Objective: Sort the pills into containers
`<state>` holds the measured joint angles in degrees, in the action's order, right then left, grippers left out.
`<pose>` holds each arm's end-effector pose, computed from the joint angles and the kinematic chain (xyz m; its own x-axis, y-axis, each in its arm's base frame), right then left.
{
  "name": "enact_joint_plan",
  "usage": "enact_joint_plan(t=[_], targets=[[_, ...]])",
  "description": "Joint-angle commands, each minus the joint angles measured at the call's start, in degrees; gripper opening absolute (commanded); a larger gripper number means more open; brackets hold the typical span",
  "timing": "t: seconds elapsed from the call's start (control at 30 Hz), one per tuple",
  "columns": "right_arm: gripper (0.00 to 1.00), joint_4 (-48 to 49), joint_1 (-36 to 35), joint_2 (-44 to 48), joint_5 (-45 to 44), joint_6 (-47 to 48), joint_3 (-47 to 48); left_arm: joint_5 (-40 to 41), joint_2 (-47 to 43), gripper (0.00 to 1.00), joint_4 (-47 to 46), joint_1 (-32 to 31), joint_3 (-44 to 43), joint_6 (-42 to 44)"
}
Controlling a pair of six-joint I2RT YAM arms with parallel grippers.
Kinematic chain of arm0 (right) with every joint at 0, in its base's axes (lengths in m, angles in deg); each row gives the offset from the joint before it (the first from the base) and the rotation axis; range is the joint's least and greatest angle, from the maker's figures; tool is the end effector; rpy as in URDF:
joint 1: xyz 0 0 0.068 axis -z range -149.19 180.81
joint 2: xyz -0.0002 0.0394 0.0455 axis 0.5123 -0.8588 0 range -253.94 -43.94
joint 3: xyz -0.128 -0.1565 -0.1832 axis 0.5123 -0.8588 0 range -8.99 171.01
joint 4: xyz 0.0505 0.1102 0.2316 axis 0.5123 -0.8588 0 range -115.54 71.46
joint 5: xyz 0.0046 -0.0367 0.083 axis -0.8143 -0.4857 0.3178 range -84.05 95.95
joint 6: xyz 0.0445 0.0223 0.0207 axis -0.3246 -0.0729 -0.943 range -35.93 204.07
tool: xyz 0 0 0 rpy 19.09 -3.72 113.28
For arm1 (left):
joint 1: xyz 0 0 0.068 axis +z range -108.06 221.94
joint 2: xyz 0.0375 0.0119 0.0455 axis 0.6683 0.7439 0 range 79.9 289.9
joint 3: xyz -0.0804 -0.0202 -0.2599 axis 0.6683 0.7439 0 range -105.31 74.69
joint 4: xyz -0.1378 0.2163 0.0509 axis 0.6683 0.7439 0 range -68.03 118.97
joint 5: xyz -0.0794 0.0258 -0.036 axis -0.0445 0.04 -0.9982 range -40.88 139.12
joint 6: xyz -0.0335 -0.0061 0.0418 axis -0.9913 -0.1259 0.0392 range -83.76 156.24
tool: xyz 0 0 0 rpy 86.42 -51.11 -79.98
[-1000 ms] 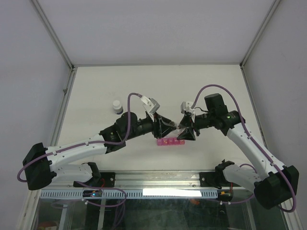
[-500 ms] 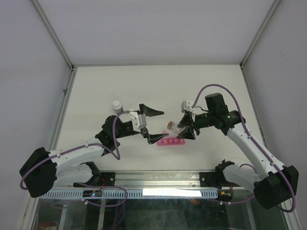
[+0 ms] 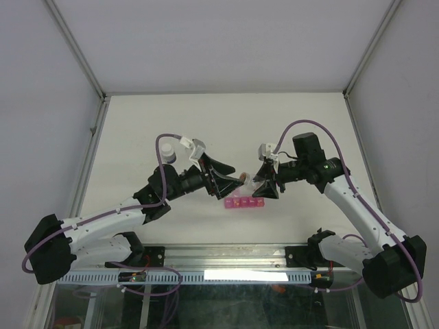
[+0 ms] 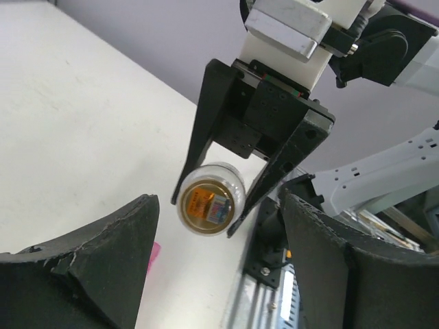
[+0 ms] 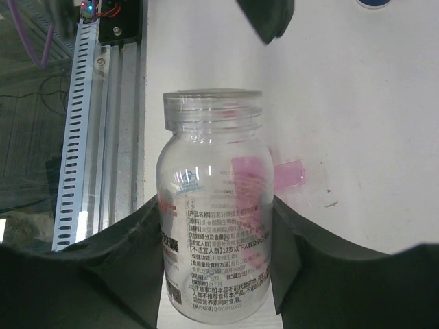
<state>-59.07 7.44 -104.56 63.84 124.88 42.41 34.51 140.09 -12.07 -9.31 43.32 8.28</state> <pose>0.1733 0.1078 0.2926 -0.0639 -0.4063 -0.9115 -0.9977 0.0070 0.0669 0.1435 -0.1930 0.2870 -0.3771 -0.2549 -0.8904 0.8321 0.3287 -0.4466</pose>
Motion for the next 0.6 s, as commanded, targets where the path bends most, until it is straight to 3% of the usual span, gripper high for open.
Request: enact_joint_plan(t=[0.0,0.17,0.57], targets=[[0.0,2.2,0.2,0.1,0.8,-0.3,1.5,9.8,1.2,0.72,11.9,-4.9,-7.7,-4.3],[0.0,2.2,0.2,0.2,0.6,-0.3,1.6,12.3,4.7,0.59,17.3,-7.0,-12.6,-2.5],[0.0,2.1,0.2,0.3,0.7,-0.3,1.6,16.0,5.3,0.59,22.5,-7.7,-15.0,-0.1]])
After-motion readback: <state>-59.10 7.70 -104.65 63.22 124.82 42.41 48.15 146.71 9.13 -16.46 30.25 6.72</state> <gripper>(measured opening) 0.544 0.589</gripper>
